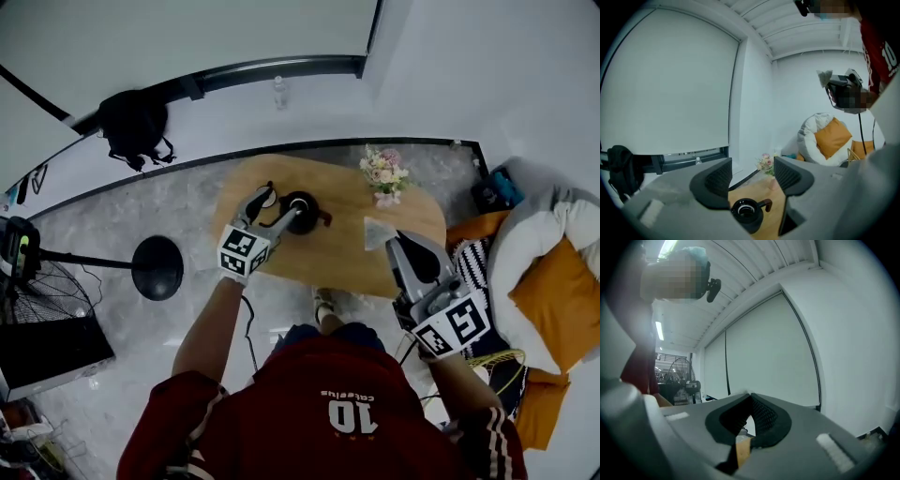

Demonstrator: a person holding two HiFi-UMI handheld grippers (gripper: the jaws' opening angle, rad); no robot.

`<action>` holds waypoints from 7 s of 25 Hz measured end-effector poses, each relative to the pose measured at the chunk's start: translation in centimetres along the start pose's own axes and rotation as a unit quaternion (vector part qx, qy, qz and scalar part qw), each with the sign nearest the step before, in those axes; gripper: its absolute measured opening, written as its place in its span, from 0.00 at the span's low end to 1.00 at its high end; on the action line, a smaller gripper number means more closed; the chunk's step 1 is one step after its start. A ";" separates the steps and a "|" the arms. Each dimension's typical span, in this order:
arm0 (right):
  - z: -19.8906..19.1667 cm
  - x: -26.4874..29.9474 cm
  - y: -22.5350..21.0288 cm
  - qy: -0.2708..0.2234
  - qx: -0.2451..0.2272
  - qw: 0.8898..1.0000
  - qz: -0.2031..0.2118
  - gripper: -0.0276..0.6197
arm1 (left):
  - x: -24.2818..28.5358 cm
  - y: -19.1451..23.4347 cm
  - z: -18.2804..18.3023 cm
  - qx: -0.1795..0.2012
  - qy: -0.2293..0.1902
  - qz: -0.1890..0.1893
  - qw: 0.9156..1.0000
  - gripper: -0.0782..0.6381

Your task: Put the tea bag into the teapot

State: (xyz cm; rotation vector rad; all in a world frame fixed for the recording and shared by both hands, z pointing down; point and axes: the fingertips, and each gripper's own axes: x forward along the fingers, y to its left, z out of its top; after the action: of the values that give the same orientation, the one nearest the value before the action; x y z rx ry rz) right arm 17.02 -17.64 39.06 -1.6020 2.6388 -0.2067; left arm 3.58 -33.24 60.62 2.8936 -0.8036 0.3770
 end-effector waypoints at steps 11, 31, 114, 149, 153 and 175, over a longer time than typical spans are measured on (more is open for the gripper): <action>3.5 -1.3 3.2 -0.026 -0.024 0.999 0.008 0.04 | -5.3 -1.8 7.0 0.001 -0.049 0.002 0.999 0.50; 6.5 -4.3 9.7 -0.050 -0.054 0.997 0.027 0.04 | -19.3 -11.4 19.0 0.014 -0.124 0.010 0.992 0.42; -33.2 20.5 -6.4 0.209 -0.061 0.976 0.032 0.04 | -12.6 -0.6 12.6 -0.089 -0.078 0.111 0.987 0.11; -30.2 20.6 -7.0 0.210 -0.087 0.973 0.048 0.34 | -15.3 -0.1 15.2 -0.064 -0.101 0.127 0.985 0.11; -27.7 19.9 -6.6 0.192 -0.084 0.977 0.035 0.34 | -16.6 -0.5 15.7 -0.061 -0.103 0.124 0.985 0.11; -7.7 9.6 -2.4 0.058 -0.072 0.995 -0.047 0.33 | -22.7 -4.0 18.9 -0.032 -0.130 0.119 0.984 0.11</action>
State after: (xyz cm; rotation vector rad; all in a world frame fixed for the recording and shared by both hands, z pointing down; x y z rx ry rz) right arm 13.83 -26.56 47.27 -1.8144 2.7225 -0.1173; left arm -9.22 -21.97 36.18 2.8290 -1.1834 -0.0107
